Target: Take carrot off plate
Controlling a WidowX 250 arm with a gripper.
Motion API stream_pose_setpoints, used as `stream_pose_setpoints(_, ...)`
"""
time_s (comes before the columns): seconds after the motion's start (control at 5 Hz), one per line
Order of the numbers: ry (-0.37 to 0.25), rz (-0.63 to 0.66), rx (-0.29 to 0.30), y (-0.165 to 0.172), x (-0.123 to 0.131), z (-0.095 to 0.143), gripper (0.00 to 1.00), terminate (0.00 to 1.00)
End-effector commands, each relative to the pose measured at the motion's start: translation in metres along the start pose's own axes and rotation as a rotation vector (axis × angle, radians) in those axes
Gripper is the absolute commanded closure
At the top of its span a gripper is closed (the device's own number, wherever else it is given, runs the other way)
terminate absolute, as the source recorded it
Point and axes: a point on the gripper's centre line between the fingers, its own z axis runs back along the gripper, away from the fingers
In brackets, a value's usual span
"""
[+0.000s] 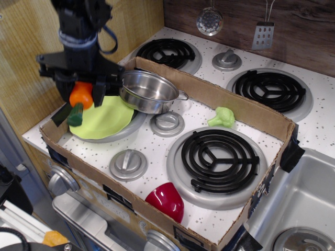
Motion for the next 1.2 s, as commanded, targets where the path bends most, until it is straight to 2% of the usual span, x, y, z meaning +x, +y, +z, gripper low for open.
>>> stream_pose_setpoints(0.0,0.011,-0.054,-0.13,-0.051,-0.014,0.03,1.0,0.0)
stream_pose_setpoints(0.2,0.035,-0.046,-0.146,-0.083,-0.034,0.034,1.0,0.0)
stream_pose_setpoints(0.4,0.069,-0.062,-0.136,-0.1,-0.041,0.042,1.0,0.0)
stream_pose_setpoints(0.6,0.119,-0.035,-0.165,-0.116,-0.052,0.047,1.0,0.0)
stream_pose_setpoints(0.8,0.164,0.011,-0.21,-0.131,-0.073,0.041,1.0,0.0)
stream_pose_setpoints(1.0,0.151,0.046,-0.242,-0.14,-0.088,0.031,1.0,0.0)
